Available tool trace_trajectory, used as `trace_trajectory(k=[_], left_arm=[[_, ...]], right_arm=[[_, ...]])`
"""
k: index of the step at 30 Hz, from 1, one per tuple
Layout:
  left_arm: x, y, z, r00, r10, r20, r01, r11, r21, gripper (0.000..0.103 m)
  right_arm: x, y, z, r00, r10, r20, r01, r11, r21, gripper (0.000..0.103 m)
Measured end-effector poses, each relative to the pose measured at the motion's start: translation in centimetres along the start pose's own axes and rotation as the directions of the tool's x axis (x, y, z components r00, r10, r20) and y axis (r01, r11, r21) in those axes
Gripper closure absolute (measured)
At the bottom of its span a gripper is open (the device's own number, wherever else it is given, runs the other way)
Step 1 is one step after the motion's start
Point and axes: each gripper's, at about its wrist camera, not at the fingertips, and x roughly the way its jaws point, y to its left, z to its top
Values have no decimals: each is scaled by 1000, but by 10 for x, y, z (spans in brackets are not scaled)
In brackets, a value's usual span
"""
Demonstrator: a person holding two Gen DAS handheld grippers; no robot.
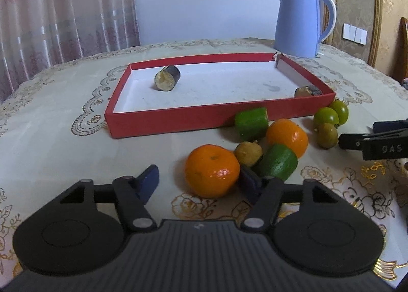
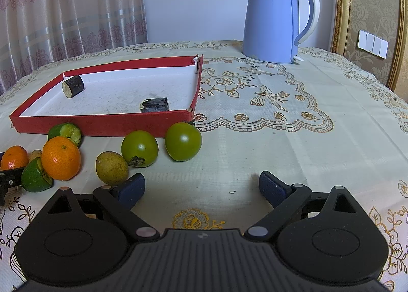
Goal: Organize fruits
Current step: 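Move the left gripper to the mandarin orange and grasp it, then carry the mandarin into the red tray and open the left gripper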
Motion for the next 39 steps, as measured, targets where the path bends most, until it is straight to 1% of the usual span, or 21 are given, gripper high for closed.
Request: trace_trajectory(k=[2, 3, 6, 10, 12, 17, 23, 26, 28, 33, 36, 39], left_arm=[[-2, -2, 0, 1000, -14, 5, 14, 1000, 4, 59], [-2, -4, -1, 1000, -21, 8, 21, 1000, 18, 61], [-3, -11, -2, 1000, 0, 22, -1, 999, 40, 62], [-4, -10, -2, 1000, 1, 21, -1, 1000, 29, 62], [-7, -10, 1, 999, 12, 35, -13, 999, 29, 62], [-11, -6, 21, 997, 27, 79, -30, 999, 38, 62], [2, 5, 56, 991, 65, 116, -67, 998, 9, 62], [22, 17, 72, 989, 98, 107, -96, 995, -29, 62], [38, 27, 80, 990, 117, 80, -112, 992, -57, 62], [71, 53, 92, 992, 128, 10, -126, 983, -131, 62], [88, 60, 94, 992, 125, -27, -128, 981, -147, 62], [99, 61, 94, 990, 130, -53, -136, 981, -139, 62]], right_arm=[[0, 0, 0, 1000, 0, 0, 0, 1000, 0, 6], [0, 0, 0, 1000, 0, 0, 0, 1000, 0, 6], [0, 0, 0, 1000, 0, 0, 0, 1000, 0, 6], [0, 0, 0, 1000, 0, 0, 0, 1000, 0, 6], [0, 0, 0, 1000, 0, 0, 0, 1000, 0, 6], [0, 0, 0, 1000, 0, 0, 0, 1000, 0, 6], [0, 0, 0, 1000, 0, 0, 0, 1000, 0, 6], [0, 0, 0, 1000, 0, 0, 0, 1000, 0, 6], [0, 0, 0, 1000, 0, 0, 0, 1000, 0, 6], [0, 0, 0, 1000, 0, -1, 0, 1000, -1, 6], [0, 0, 0, 1000, -1, -2, 1, 1000, -3, 6], [1, 0, 0, 1000, -1, -2, 1, 1000, -3, 5]])
